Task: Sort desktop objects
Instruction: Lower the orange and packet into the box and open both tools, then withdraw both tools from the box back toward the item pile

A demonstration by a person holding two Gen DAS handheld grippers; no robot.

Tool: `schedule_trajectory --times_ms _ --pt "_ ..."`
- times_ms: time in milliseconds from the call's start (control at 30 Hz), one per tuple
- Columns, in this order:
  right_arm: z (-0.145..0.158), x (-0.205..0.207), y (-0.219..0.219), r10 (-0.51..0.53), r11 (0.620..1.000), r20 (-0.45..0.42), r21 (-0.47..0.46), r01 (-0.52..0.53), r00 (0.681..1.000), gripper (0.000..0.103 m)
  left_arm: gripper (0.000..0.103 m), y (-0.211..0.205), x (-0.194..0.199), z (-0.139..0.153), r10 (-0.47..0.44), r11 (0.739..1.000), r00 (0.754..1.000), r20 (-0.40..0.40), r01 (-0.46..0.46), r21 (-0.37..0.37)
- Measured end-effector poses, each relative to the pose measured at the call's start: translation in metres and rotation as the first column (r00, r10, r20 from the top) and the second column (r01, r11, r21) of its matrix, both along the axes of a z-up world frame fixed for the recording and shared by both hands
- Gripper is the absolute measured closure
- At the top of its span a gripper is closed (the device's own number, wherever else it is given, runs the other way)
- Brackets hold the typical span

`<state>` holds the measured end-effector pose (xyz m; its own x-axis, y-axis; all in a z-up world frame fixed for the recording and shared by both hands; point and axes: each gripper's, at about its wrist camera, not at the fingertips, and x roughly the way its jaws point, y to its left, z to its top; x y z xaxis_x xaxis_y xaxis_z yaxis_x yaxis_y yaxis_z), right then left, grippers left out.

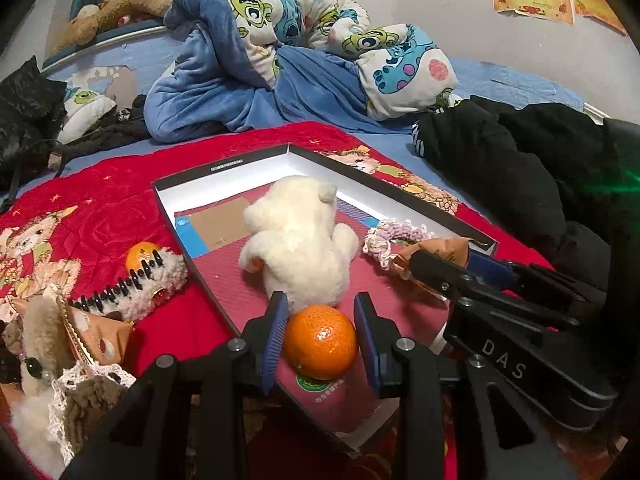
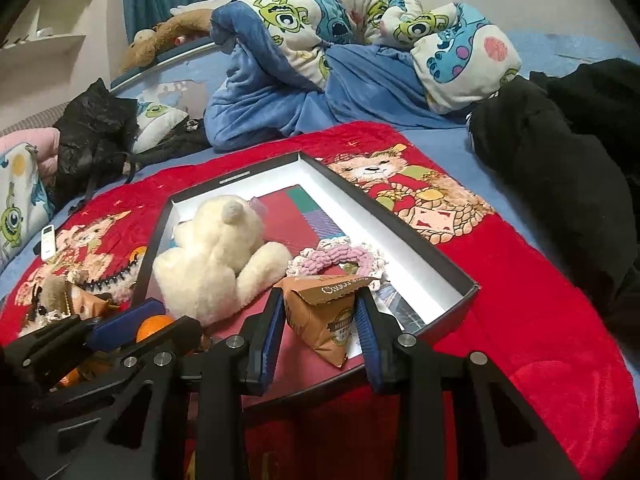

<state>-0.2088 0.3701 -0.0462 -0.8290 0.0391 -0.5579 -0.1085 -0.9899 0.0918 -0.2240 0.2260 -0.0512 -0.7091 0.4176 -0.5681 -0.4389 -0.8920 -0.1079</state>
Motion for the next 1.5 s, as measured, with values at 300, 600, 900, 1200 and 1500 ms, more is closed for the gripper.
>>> schedule_trajectory --times_ms 300,600,900,1200,1500 --pt "0.003 0.007 0.008 -0.040 0.999 -0.030 -0.023 0.040 0.999 0.058 0.050 -0.008 -0.002 0.001 0.011 0.999 1.000 0.001 -0.011 0.040" --pt "0.008 0.022 0.035 -0.140 0.982 -0.081 -0.141 0.128 0.987 0.002 0.000 -0.020 -0.002 0.006 0.011 0.992 1.000 -0.017 -0.009 0.123" --pt "0.010 0.024 0.038 -0.128 0.981 -0.088 -0.161 0.113 0.988 0.000 0.000 -0.011 0.005 0.008 0.005 0.997 0.999 -0.050 -0.001 0.076" --pt "0.022 0.038 0.031 -0.146 0.983 -0.166 -0.137 0.123 0.975 0.000 0.000 -0.017 0.010 0.015 -0.017 0.992 0.998 -0.068 0.025 0.121" --pt "0.048 0.067 0.012 -0.032 0.997 -0.208 -0.075 0.017 0.978 0.000 0.000 -0.040 0.011 0.028 0.042 0.980 0.997 -0.068 -0.028 0.195"
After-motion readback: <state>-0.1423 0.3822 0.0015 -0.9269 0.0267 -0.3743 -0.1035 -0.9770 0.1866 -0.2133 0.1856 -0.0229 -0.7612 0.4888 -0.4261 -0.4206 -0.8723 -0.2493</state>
